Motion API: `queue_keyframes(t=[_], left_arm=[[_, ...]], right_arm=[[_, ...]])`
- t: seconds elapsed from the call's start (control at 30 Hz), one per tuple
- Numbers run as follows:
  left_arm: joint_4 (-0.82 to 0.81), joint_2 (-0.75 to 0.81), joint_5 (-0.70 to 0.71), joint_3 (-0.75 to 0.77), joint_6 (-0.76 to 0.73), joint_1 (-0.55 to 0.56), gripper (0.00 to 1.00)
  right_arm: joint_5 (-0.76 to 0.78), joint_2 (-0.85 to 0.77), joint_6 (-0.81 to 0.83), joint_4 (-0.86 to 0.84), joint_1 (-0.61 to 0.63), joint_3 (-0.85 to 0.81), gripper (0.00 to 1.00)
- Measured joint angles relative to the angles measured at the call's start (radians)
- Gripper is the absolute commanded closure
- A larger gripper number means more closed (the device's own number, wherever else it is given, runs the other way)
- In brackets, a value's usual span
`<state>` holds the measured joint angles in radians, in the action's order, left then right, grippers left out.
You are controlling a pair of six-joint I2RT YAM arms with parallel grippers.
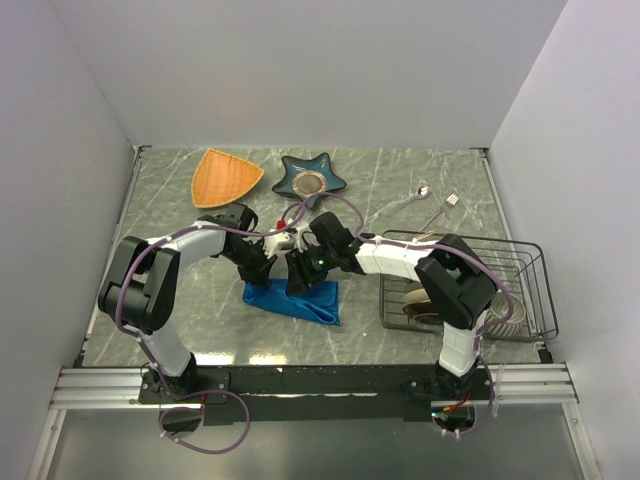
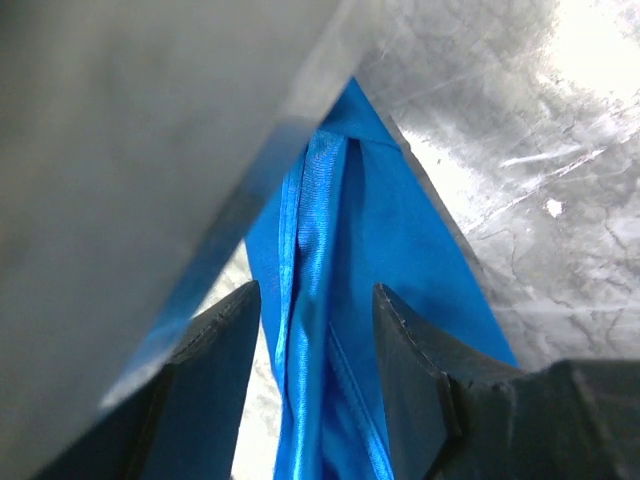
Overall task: Fold the napkin into a case and place the utensils inside
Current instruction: Stuff the top corner of the smaller-rectangle-folded napkin into the folded napkin.
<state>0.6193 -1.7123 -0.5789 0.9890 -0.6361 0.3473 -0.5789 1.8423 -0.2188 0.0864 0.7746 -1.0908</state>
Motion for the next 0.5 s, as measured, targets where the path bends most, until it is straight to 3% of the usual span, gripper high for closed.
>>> queue_keyframes(t=[0.5], left_arm=[[0.004,-0.001,-0.001,0.002,-0.01,0.0,0.99]], right_arm=[[-0.009,-0.106,-0.023,-0.061,0.0,0.146,0.39]])
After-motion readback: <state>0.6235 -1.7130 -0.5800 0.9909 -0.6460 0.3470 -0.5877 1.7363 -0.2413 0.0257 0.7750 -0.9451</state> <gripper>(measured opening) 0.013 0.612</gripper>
